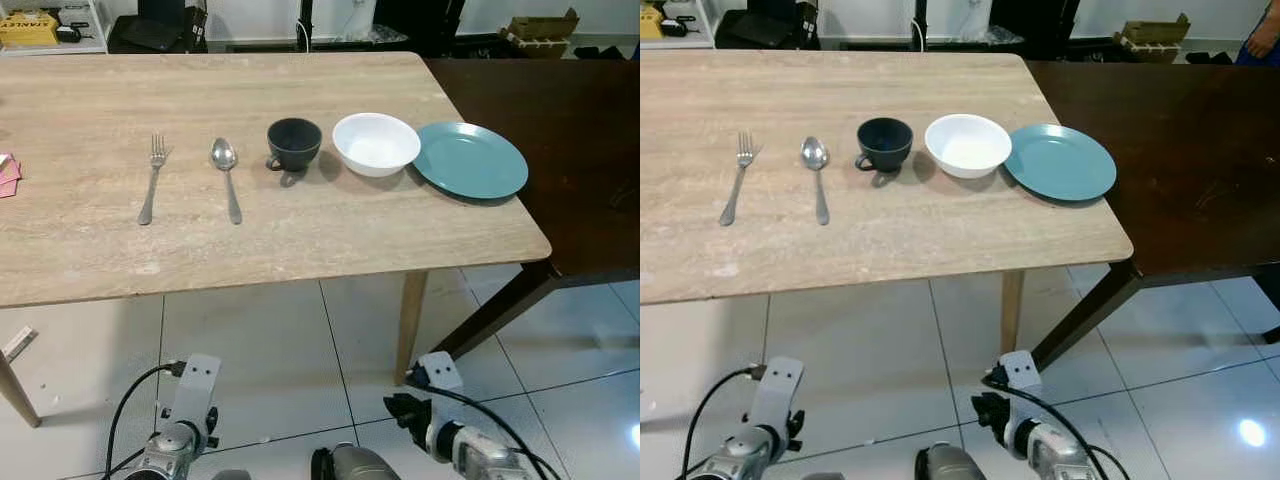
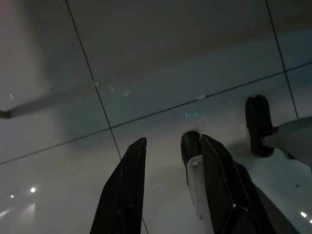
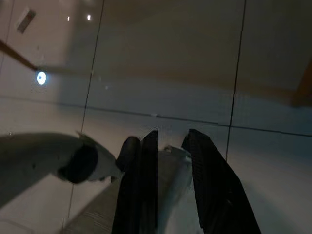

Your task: Setting the table

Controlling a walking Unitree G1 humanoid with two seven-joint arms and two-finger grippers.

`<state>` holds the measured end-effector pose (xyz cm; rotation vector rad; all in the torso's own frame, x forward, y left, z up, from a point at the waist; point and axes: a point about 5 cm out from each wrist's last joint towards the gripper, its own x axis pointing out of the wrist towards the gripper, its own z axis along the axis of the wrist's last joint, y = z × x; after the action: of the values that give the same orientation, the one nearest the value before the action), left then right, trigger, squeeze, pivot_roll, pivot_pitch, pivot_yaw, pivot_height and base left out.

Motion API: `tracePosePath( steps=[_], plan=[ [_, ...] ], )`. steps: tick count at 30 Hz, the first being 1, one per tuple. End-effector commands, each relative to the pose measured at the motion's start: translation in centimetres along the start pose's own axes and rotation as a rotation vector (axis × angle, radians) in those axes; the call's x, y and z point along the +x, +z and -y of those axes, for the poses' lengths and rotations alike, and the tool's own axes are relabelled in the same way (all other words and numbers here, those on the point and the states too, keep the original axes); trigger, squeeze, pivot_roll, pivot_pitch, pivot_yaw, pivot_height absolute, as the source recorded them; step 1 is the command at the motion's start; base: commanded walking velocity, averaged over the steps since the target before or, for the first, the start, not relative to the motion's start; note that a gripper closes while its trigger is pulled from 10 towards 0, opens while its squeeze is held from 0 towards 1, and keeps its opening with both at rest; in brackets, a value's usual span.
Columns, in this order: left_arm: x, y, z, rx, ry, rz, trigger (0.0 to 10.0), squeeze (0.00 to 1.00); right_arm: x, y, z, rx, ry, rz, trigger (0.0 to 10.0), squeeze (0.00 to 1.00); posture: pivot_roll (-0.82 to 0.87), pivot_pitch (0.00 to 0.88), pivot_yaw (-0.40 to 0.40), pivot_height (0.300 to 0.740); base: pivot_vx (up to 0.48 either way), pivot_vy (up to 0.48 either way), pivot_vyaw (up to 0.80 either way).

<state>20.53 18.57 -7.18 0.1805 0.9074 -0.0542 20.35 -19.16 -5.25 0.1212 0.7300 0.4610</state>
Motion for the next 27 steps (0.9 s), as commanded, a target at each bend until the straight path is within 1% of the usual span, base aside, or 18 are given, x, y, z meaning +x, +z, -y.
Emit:
tracePosePath(
  steps=[1, 4, 5, 8, 9, 10, 11, 12, 14, 15, 16, 18, 20, 21, 23, 24, 25, 27],
  plan=[
    [-0.1, -0.7, 0.4, 0.001, -0.009, -0.024, 10.0, 0.0, -0.3, -0.8, -0.2, -0.005, 0.04, -0.038, 10.0, 0.0, 0.03, 0.053, -0.011, 0.74, 0.0, 0.0, 0.0],
    [0.0, -0.5, 0.5, -0.007, -0.009, -0.018, 10.0, 0.0, -0.3, -0.1, -0.7, 0.049, 0.119, 0.007, 10.0, 0.0, 0.03, 0.06, -0.019, 0.74, 0.0, 0.0, 0.0],
    [0.0, -0.5, 0.5, -0.007, -0.009, -0.018, 10.0, 0.0, -0.3, -0.1, -0.7, 0.049, 0.119, 0.007, 10.0, 0.0, 0.03, 0.06, -0.019, 0.74, 0.0, 0.0, 0.0],
    [0.0, -0.4, 0.4, -0.011, -0.01, -0.018, 10.0, 0.0, -0.5, 2.0, -2.0, 0.126, 0.276, 0.118, 10.0, 0.0, 0.03, 0.059, -0.02, 0.74, 0.0, 0.0, 0.0],
    [0.0, -0.4, 0.4, -0.011, -0.01, -0.018, 10.0, 0.0, -0.5, 2.0, -2.0, 0.126, 0.276, 0.118, 10.0, 0.0, 0.03, 0.059, -0.02, 0.74, 0.0, 0.0, 0.0],
    [0.0, -0.4, 0.4, -0.012, -0.01, -0.017, 10.0, 0.0, -0.8, 3.0, -2.6, 0.148, 0.343, 0.161, 10.0, 0.0, 0.03, 0.057, -0.018, 0.74, 0.0, 0.0, 0.0],
    [0.0, -0.4, 0.4, -0.013, -0.011, -0.017, 10.0, 0.0, -1.4, 4.6, -3.4, 0.182, 0.445, 0.23, 10.0, 0.0, 0.02, 0.057, -0.017, 0.74, 0.0, 0.0, 0.0],
    [0.0, -0.4, 0.4, -0.013, -0.011, -0.017, 10.0, 0.0, -1.4, 4.6, -3.4, 0.182, 0.445, 0.23, 10.0, 0.0, 0.02, 0.057, -0.017, 0.74, 0.0, 0.0, 0.0],
    [0.0, -0.4, 0.4, -0.015, -0.014, -0.018, 10.0, 0.0, -2.7, 7.2, -4.8, 0.223, 0.614, 0.333, 10.0, 0.0, 0.02, 0.06, -0.014, 0.74, 0.0, 0.0, 0.0],
    [0.0, -0.4, 0.4, -0.015, -0.014, -0.018, 10.0, 0.0, -2.7, 7.2, -4.8, 0.223, 0.614, 0.333, 10.0, 0.0, 0.02, 0.06, -0.014, 0.74, 0.0, 0.0, 0.0],
    [-0.1, -0.6, 0.5, -0.011, -0.018, -0.023, 10.0, 0.0, -3.5, 8.8, -5.3, 0.266, 0.691, 0.412, 10.0, 0.0, 0.02, 0.061, -0.011, 0.74, 0.0, 0.0, 0.0],
    [-0.1, -0.8, 0.6, -0.008, -0.026, -0.028, 10.0, 0.0, -4.8, 12.0, -5.9, 0.312, 0.779, 0.562, 10.0, 0.0, 0.02, 0.059, -0.008, 0.74, 0.0, 0.0, 0.0],
    [-0.1, -0.8, 0.7, -0.01, -0.029, -0.028, 10.0, 0.0, -5.5, 14.5, -5.9, 0.341, 0.811, 0.685, 10.0, 0.0, 0.02, 0.059, -0.01, 0.74, 0.0, 0.0, 0.0],
    [-0.1, -0.8, 0.7, -0.01, -0.029, -0.028, 10.0, 0.0, -5.5, 14.5, -5.9, 0.341, 0.811, 0.685, 10.0, 0.0, 0.02, 0.059, -0.01, 0.74, 0.0, 0.0, 0.0],
    [-0.1, -0.7, 0.7, -0.013, -0.03, -0.026, 10.0, 0.0, -5.8, 15.7, -5.8, 0.356, 0.813, 0.742, 10.0, 0.0, 0.02, 0.064, -0.012, 0.74, 0.0, 0.0, 0.0],
    [-0.1, -0.7, 0.7, -0.013, -0.03, -0.026, 10.0, 0.0, -5.8, 15.7, -5.8, 0.356, 0.813, 0.742, 10.0, 0.0, 0.02, 0.064, -0.012, 0.74, 0.0, 0.0, 0.0],
    [-0.1, -0.6, 0.6, -0.021, -0.029, -0.022, 10.0, 0.0, -6.3, 16.9, -5.9, 0.361, 0.827, 0.783, 10.0, 0.0, 0.02, 0.064, -0.012, 0.74, 0.0, 0.0, 0.0],
    [-0.1, -0.6, 0.6, -0.025, -0.028, -0.02, 10.0, 0.0, -6.4, 17.4, -6.1, 0.357, 0.829, 0.795, 10.0, 0.0, 0.02, 0.064, -0.012, 0.74, 0.0, 0.0, 0.0]
  ],
)
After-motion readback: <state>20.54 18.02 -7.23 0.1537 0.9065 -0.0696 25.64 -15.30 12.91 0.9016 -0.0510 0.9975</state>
